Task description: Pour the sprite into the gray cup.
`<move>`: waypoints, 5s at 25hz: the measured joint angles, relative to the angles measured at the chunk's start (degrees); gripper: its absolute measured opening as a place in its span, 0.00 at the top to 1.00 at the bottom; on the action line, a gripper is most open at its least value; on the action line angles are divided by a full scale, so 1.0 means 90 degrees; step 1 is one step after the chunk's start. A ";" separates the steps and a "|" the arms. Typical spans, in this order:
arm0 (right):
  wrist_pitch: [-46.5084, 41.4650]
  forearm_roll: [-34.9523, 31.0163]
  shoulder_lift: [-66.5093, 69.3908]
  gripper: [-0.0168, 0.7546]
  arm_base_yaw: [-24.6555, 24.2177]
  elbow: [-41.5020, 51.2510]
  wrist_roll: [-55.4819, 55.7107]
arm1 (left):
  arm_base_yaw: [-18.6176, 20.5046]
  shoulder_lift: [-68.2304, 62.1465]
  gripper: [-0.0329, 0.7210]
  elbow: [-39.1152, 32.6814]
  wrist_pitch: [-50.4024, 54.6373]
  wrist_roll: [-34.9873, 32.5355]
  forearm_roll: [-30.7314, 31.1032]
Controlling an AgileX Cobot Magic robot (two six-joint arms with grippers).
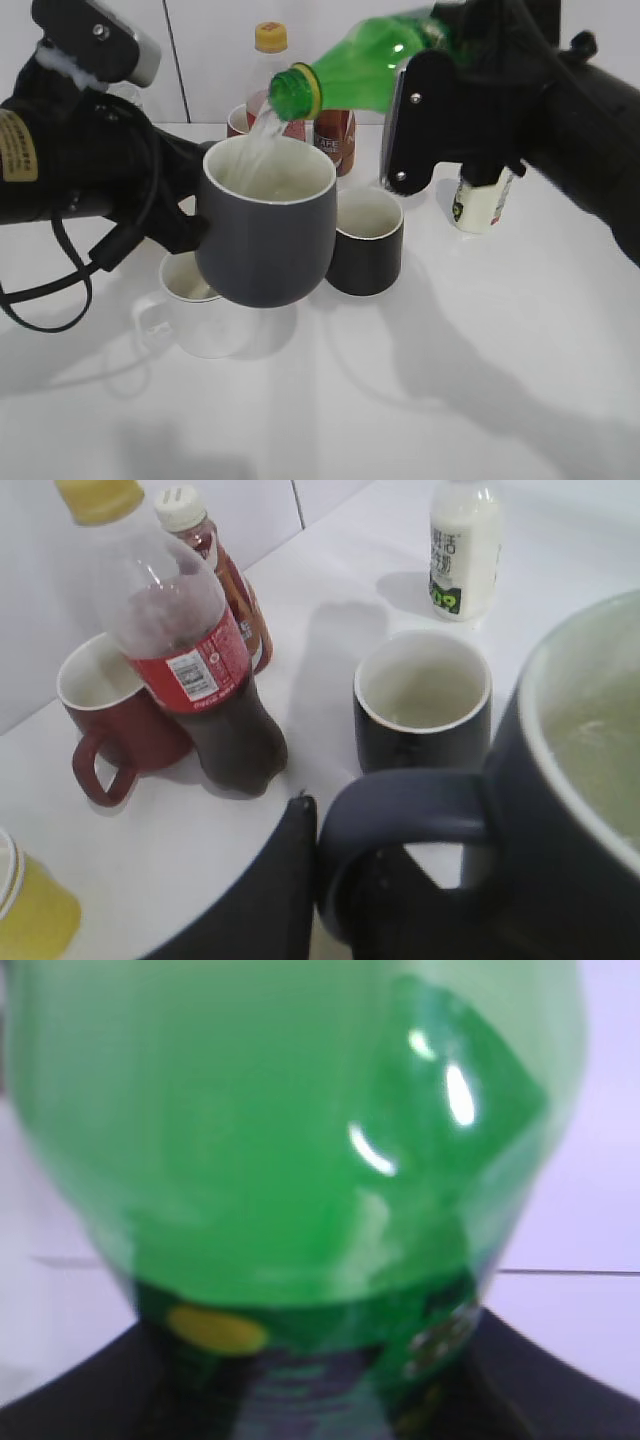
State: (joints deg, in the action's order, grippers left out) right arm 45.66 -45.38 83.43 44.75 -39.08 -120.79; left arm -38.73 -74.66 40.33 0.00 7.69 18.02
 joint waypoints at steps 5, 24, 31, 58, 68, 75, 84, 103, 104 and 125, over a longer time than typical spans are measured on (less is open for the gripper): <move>-0.0716 -0.0140 0.0000 0.52 0.0000 0.0000 0.0916 | 0.0000 0.0000 0.89 0.0000 -0.0245 0.0000 0.0000; -0.2705 0.1493 -0.1358 0.52 -0.2617 0.0840 0.9641 | 0.2559 -0.0024 0.89 -0.0910 -0.2265 -0.0006 -0.0189; -0.0676 0.3717 -0.0778 0.52 -0.3204 0.2185 1.2697 | 0.4338 -0.1178 0.89 -0.1665 -0.3865 -0.0038 -0.0337; 0.1002 0.4311 0.0332 0.52 -0.3224 0.2456 1.3421 | 0.4459 -0.4426 0.81 -0.2237 -0.7371 -0.1127 -0.0902; 0.1011 0.4318 0.0597 0.52 -0.3224 0.2456 1.3421 | 0.4459 -0.4408 0.65 -0.2775 -0.7672 -0.1070 -0.0942; 0.1052 0.4305 0.1279 0.52 -0.3224 0.2456 1.3421 | 0.4459 -0.4162 0.59 -0.2995 -0.7671 -0.1059 -0.0789; 0.1997 0.4235 0.2384 0.52 -0.3224 0.2456 1.3421 | 0.4459 -0.3610 0.58 -0.3347 -0.7703 -0.1059 -0.0758; 0.0391 0.4584 -0.0674 0.20 -0.3224 0.1941 1.2696 | 0.4459 0.0376 0.58 -0.3504 -0.5497 -0.0905 -0.0606; 0.0294 0.4621 -0.0812 0.20 -0.3224 0.1941 1.2650 | 0.4459 0.0561 0.58 -0.3508 -0.5311 -0.0905 -0.0592; -0.9743 0.4662 -0.6076 0.21 -0.3224 0.0428 1.2947 | 0.4459 0.5879 0.58 -0.0626 0.6381 -0.0070 -0.1262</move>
State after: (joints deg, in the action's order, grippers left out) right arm -42.03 -3.42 28.75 15.73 -35.23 -4.27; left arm 1.40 -21.75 34.70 57.43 7.06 6.66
